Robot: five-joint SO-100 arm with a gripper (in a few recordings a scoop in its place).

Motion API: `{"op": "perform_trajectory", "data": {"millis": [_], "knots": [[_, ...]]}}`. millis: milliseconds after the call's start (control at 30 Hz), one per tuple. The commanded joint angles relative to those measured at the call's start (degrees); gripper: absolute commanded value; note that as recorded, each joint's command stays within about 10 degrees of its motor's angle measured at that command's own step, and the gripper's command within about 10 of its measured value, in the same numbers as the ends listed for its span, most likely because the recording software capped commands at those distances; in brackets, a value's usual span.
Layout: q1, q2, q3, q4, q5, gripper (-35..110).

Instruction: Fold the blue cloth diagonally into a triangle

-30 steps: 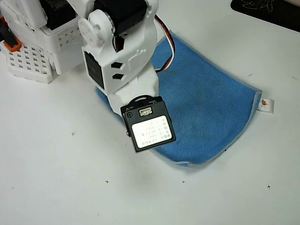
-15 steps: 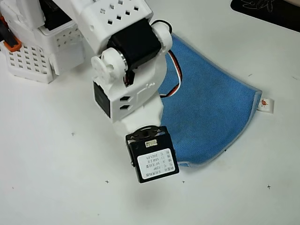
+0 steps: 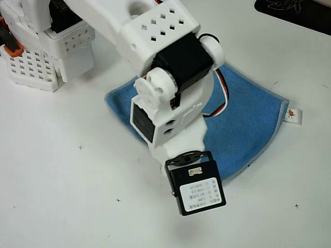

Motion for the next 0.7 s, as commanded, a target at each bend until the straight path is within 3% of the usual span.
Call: {"op": "perform_trajectory", "data": {"millis": [0,367,667], "knots": [[-0.2,0.8,-6.6,1.6,1.3,39],[-3.5,-10.2,-19.2,5.0,2.8,39],[-3.3,-10.7,-20.0,5.6,1.8,38]]}}
